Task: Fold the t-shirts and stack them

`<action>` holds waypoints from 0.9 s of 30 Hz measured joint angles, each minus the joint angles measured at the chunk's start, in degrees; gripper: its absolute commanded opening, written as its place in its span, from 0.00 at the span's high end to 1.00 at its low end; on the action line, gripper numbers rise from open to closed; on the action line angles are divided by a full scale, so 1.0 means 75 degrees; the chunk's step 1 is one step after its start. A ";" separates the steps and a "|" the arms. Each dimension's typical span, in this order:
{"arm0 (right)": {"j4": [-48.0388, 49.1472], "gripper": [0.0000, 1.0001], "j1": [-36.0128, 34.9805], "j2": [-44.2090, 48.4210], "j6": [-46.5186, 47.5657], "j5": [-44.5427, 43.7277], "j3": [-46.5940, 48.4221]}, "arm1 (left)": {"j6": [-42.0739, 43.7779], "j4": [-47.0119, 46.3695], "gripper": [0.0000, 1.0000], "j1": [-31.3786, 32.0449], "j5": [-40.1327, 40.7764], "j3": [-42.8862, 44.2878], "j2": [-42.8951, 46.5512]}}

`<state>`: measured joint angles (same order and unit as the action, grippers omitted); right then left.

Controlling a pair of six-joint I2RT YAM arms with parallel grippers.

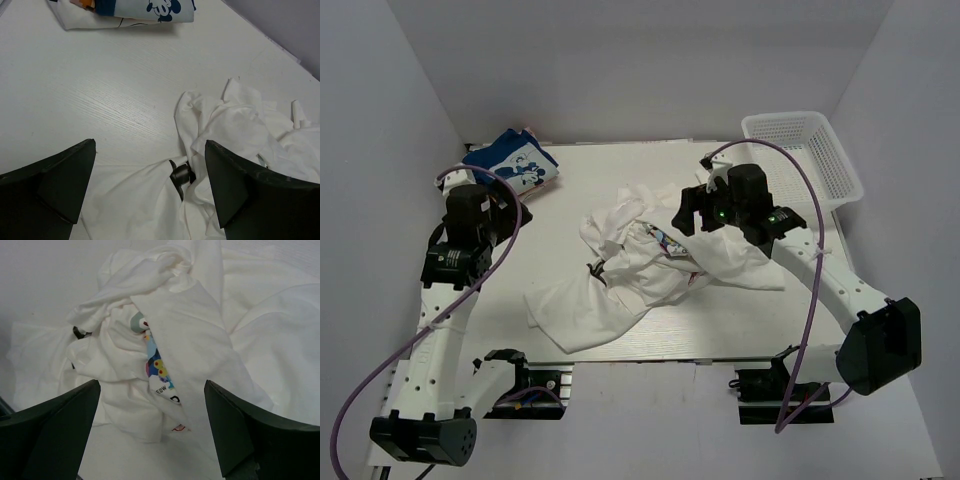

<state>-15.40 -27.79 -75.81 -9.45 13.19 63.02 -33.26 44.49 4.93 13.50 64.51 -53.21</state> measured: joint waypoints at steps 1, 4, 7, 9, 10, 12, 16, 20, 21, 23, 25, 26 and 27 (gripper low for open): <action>-0.0020 0.09 -0.0020 0.0000 0.0073 -0.0172 0.0000 | 0.0012 -0.0003 0.00 0.0003 0.0006 0.0000 -0.0026; -0.0178 0.09 -0.0032 -0.0055 0.0376 -0.0638 0.0029 | 0.0050 -0.0085 0.00 0.0003 0.0052 -0.0003 -0.0099; -0.0554 0.09 -0.0026 -0.0679 0.0466 -0.1032 0.0498 | 0.0093 -0.0265 0.00 0.0003 0.0070 -0.0003 -0.0137; -0.0801 0.09 -0.0029 -0.1475 0.0469 -0.1259 0.1081 | 0.0137 -0.0370 0.00 0.0003 0.0070 -0.0003 -0.0166; -0.0825 0.09 -0.0035 -0.1827 0.0478 -0.1329 0.1259 | 0.0154 -0.0405 0.00 0.0000 0.0070 -0.0003 -0.0195; -0.0866 0.09 -0.0050 -0.2413 0.0490 -0.1358 0.1349 | 0.0189 -0.0434 0.00 0.0000 0.0070 -0.0003 -0.0265; -0.0906 0.40 -0.0087 -0.3040 0.0507 -0.1186 0.0941 | 0.0262 -0.0437 0.00 0.0000 0.0073 -0.0003 -0.0364; -0.1026 1.00 -0.0105 -0.3293 0.0455 -0.1166 0.0921 | 0.0294 -0.0420 0.00 0.0003 0.0131 -0.0003 -0.0323; -0.1078 1.00 -0.0102 -0.3290 0.0493 -0.1183 0.0994 | 0.0297 -0.0420 0.00 0.0000 0.0146 -0.0003 -0.0312; -0.1387 1.00 -0.0102 -0.3270 0.0501 -0.1457 0.1445 | 0.0300 -0.0414 0.00 0.0000 0.0157 -0.0003 -0.0286; -0.1577 1.00 -0.0102 -0.3156 0.0519 -0.1786 0.2168 | 0.0323 -0.0417 0.00 0.0000 0.0157 0.0003 -0.0271; -0.1542 1.00 -0.0102 -0.3042 0.0522 -0.1941 0.2492 | 0.0326 -0.0414 0.00 0.0000 0.0154 0.0003 -0.0277; -0.1524 1.00 -0.0099 -0.2876 0.0536 -0.2122 0.2865 | 0.0335 -0.0408 0.00 0.0003 0.0152 0.0006 -0.0289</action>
<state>-26.83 -28.53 -97.38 -5.43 -2.72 84.51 -30.74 41.43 4.95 14.63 64.55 -55.37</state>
